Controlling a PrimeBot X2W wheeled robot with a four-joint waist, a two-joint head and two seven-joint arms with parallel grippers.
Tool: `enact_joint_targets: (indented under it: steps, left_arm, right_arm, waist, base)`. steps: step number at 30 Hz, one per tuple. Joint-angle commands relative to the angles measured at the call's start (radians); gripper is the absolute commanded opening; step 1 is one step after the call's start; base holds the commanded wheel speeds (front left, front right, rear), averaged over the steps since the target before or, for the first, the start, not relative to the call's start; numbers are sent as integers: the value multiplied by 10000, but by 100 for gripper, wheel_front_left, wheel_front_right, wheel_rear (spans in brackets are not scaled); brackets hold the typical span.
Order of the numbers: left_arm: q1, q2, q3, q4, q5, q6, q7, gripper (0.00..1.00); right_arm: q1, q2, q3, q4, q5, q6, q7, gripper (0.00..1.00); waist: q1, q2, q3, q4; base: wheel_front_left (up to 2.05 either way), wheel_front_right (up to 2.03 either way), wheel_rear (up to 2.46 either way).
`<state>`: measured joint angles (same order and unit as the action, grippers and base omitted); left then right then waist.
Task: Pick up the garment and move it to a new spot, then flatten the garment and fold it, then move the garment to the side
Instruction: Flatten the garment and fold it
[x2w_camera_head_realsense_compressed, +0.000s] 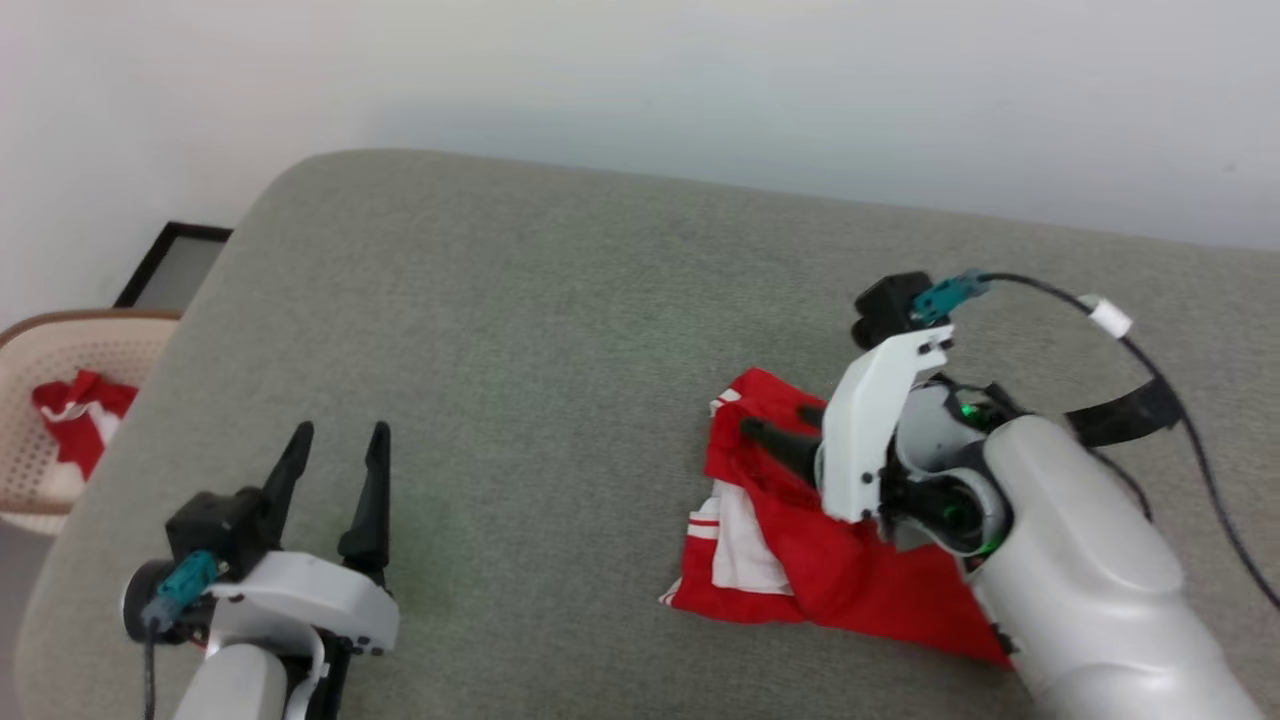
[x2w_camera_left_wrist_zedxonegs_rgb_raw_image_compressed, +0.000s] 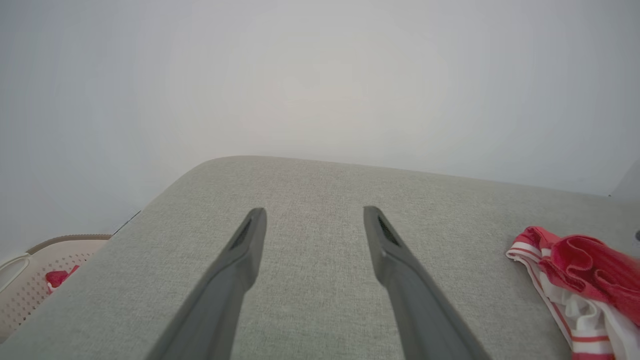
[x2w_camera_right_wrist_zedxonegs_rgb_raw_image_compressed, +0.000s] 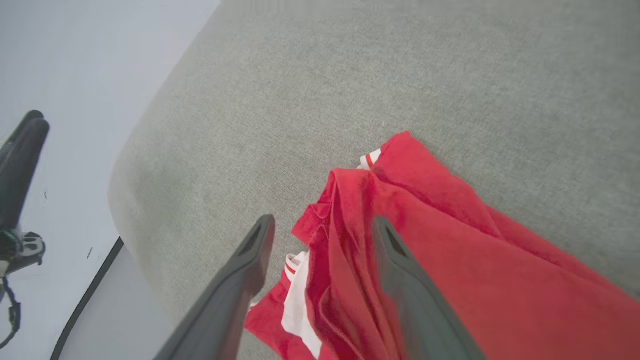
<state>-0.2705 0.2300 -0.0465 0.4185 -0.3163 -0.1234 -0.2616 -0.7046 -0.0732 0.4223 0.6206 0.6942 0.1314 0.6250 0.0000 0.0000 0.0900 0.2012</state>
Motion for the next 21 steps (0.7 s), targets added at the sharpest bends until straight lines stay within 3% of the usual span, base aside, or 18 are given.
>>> enact_joint_targets:
  steps: [1,11,21]
  left_arm:
    - [152,69,85,-36,79,-33,-36,100]
    - [709,347,611,-260,164,-49,-38,100]
    - [1445,451,1091,-564,298,-62,-38,100]
  right_arm:
    - [81,-259,71,-335,207,-16,-149,100]
    - [1194,-1744,-133,-2332,756,-16,-1675,100]
    - [2517,-2942,-803,-3260,436,-16,-3687,100]
  waist:
    - [0,0,-125,-315]
    - [0,0,-447,-1466]
    - [0,0,-780,-2405]
  base:
    - [0,0,0]
    - [0,0,0]
    - [0,0,0]
